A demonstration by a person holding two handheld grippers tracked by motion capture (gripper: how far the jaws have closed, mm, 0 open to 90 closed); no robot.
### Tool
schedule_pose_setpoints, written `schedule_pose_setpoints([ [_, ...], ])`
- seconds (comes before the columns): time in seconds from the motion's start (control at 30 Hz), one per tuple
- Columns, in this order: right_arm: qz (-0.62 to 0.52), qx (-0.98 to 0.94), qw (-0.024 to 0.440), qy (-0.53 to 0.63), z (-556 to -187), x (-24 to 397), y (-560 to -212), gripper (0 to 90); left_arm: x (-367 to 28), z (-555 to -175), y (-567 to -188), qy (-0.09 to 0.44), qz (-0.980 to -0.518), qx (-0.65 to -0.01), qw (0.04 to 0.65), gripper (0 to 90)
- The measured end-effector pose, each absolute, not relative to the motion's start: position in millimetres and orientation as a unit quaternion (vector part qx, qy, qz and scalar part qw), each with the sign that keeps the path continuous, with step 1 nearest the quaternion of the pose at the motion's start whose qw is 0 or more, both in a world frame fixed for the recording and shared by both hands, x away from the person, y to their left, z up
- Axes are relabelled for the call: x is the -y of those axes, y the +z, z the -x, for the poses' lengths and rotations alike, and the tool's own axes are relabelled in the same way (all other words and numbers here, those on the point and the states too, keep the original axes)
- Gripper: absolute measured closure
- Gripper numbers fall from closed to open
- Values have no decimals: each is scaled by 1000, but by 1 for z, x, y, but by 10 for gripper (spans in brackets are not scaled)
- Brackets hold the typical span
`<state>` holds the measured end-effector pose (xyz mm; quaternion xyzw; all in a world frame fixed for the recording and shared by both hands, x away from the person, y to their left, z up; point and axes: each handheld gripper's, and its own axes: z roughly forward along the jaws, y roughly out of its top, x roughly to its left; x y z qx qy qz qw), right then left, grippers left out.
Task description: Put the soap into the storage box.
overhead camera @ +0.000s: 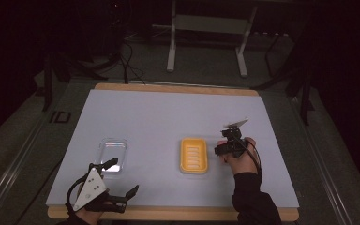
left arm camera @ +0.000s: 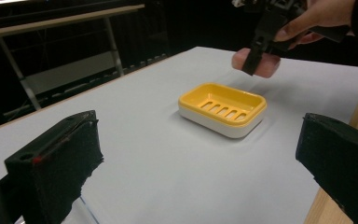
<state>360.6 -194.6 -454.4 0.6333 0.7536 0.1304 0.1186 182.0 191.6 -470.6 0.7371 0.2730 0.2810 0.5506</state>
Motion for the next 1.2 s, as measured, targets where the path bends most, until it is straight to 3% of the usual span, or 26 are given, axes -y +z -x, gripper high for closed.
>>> schedule_pose_setpoints([
  [0.8,-617,-755,102,197,-362,117,-445,376,-192,-182,-471,281,-739,-269,550,4],
  [1.2,-626,-749,83,198,-358,106,-471,375,-191,-181,-471,279,-742,-261,551,4],
])
